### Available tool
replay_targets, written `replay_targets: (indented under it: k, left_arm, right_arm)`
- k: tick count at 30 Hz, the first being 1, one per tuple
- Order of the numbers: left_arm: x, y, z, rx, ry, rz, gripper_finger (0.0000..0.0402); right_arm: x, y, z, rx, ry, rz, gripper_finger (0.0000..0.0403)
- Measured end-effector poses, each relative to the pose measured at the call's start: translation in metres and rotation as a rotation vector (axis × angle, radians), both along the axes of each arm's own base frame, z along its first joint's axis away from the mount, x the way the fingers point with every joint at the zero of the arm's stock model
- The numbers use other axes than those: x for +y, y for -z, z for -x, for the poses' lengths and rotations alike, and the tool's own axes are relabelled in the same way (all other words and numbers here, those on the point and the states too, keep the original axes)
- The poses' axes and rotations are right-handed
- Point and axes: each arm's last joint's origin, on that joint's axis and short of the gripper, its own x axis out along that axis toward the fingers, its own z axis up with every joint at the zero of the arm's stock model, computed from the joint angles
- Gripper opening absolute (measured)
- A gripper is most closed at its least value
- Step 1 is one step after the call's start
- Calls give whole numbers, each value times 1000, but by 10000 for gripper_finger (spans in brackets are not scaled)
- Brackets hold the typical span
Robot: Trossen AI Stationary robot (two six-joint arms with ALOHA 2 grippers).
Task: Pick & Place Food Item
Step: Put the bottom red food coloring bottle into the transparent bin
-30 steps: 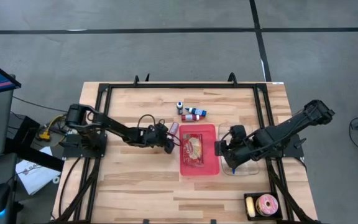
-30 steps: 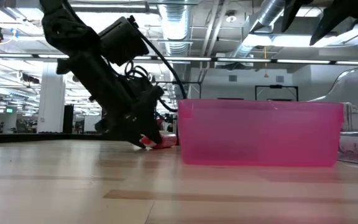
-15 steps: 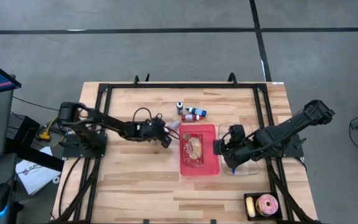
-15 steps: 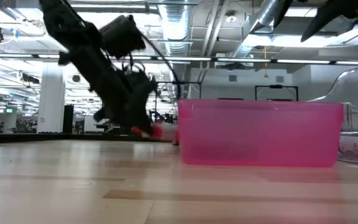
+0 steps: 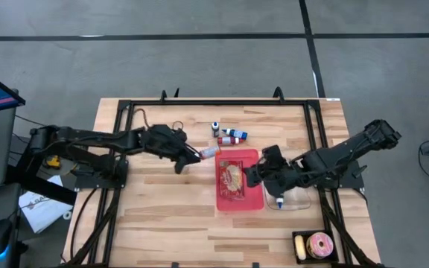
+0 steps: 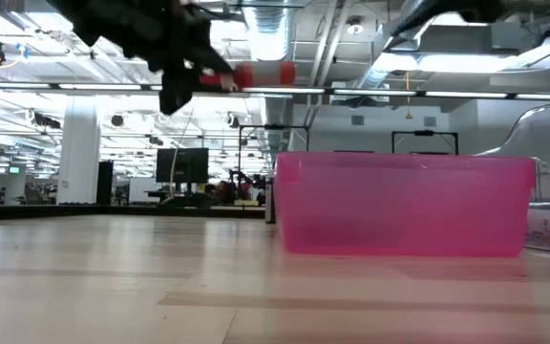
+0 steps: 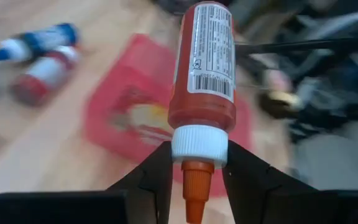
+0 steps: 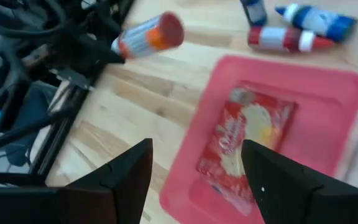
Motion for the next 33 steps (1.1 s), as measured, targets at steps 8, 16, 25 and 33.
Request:
replay_targets:
  k: [8, 16, 25, 33]
  left_arm:
    - [-5, -22, 10, -124, 35, 10, 105]
    - [-16, -27, 8, -171, -71, -60, 105]
    - [-18, -35, 6, -249, -127, -88, 105]
    - [-18, -38, 5, -285, -137, -91, 105]
  right_arm:
    - [-21, -29, -27, -333, 67, -105, 238]
    - [-38, -46, -40, -528, 89, -194, 238]
    - [-47, -38, -50, -517, 114, -247, 239]
    - [-58, -20, -76, -513, 137, -259, 245]
